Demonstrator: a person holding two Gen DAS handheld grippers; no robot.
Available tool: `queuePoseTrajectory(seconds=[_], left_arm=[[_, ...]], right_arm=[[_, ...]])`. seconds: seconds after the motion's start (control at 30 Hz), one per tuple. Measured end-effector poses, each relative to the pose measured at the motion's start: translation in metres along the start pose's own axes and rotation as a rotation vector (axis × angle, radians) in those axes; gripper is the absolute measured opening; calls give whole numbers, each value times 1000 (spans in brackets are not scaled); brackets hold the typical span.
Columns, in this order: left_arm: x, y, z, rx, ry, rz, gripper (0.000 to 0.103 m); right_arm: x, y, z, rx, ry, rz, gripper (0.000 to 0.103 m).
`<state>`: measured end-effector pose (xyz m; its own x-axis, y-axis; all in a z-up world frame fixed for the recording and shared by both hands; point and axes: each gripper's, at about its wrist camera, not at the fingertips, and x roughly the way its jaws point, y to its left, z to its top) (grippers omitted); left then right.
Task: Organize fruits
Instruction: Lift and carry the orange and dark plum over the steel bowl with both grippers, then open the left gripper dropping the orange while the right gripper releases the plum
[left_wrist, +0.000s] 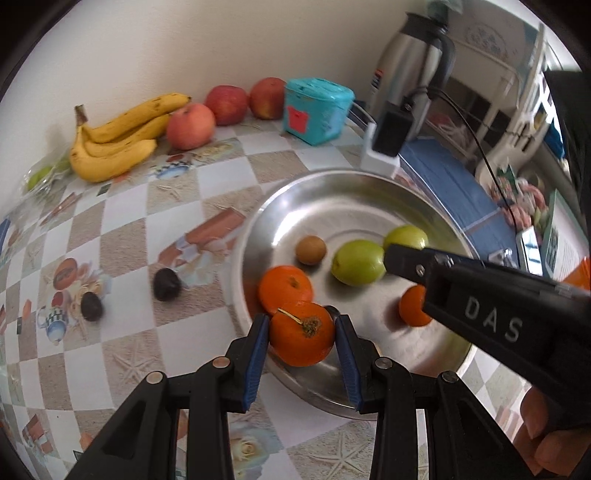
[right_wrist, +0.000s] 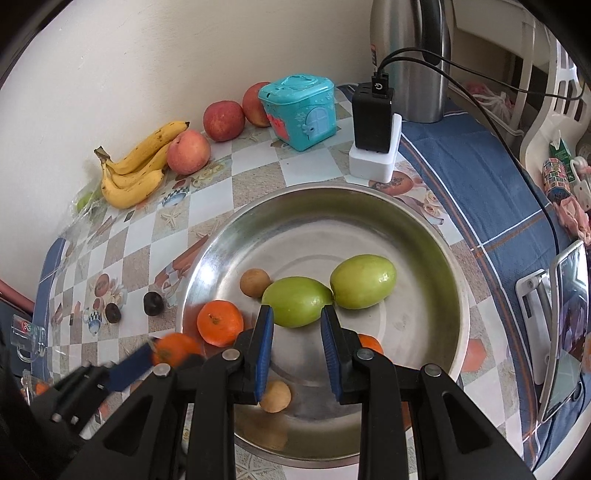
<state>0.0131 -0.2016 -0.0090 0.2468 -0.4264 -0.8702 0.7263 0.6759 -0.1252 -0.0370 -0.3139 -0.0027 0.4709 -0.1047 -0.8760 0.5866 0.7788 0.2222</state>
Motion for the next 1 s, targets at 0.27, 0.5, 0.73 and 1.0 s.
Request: queuePoseTrajectory(seconds=[0.27,0.5,0.73,1.0], left_arm=[[6,-15,-6,48,24,-1,40],[2,-20,-6,69,18,-17,55],[-1,-12,-4,51,26,-9,56],[-7,25,0,-61,35,22,56]], right_arm=[[0,-7,0,24,3,5,28],[0,-7,0,29,6,5,28],[0,-7,0,26,6,3,28],[1,-6,0,26,13,-1,28]])
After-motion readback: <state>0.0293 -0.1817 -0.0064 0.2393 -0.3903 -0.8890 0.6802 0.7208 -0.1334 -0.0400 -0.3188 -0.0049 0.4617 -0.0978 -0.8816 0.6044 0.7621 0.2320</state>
